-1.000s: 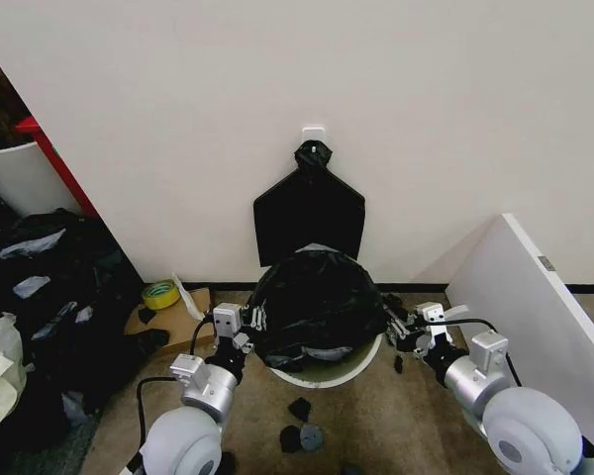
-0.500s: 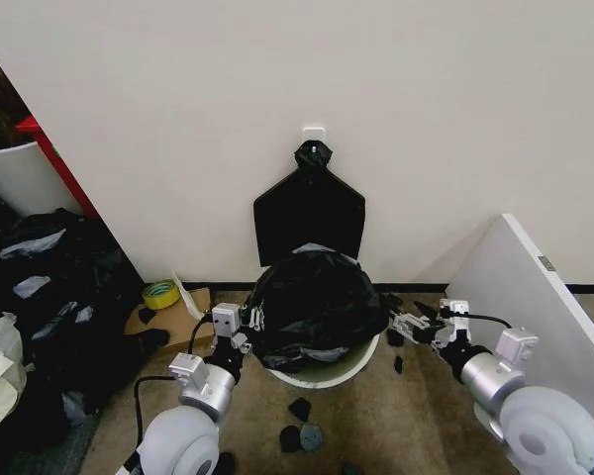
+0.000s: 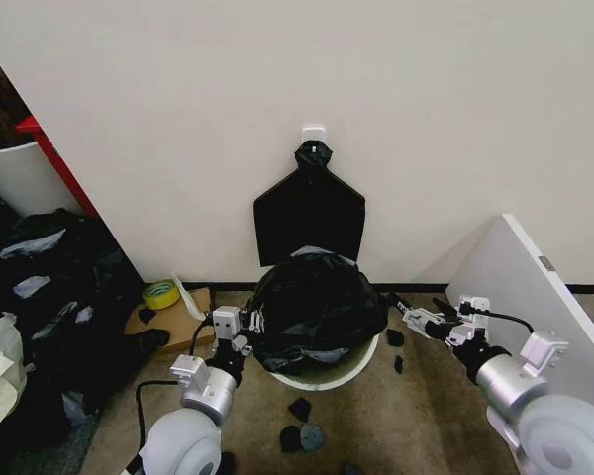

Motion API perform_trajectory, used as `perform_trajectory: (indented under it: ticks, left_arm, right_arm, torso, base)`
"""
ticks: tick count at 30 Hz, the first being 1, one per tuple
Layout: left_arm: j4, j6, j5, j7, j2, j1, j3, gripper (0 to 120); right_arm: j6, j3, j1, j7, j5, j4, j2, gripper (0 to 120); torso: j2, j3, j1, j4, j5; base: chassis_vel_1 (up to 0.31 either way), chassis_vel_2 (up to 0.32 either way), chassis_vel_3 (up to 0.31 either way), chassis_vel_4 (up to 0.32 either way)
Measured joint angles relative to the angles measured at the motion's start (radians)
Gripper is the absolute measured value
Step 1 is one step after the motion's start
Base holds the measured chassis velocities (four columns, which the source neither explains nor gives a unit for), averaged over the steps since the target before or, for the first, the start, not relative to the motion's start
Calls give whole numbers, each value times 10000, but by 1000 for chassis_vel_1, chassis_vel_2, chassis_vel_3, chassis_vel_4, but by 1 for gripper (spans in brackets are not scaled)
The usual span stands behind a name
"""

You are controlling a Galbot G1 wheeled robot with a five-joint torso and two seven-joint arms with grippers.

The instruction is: Place the garbage bag over the trash bin.

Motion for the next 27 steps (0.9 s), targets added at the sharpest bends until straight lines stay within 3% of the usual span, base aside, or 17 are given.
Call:
perform_trajectory:
  ticks: [5,10,18,27]
  left_arm:
    - [-40,126,-113,-6,-79,89,8,4]
    - [-211,171,-113,-5,-91,282,-21,4]
    - [-322,210,-109,19,-35,403,-44,4]
    - [-360,271,-132,34,11,634,-12,4]
  right_arm:
    - [519,-562,-1082,-1263,-2137,736,113,100]
    - [649,-1165,-1404,-2472,-3881,768,-329,100]
    - [1216,-2057,-1573,-3368,-6162,767,-662,99]
    - [1469,-2600,-1334,-3584,-7059,518,-818,66]
  torso:
    - [0,0,0,-5,-3]
    - [0,0,0,4,0]
    - [0,0,0,-2,0]
    - [0,1,0,-1,0]
  base:
    - [0,0,0,0]
    - [0,0,0,0]
    - [0,0,0,0]
    - [0,0,0,0]
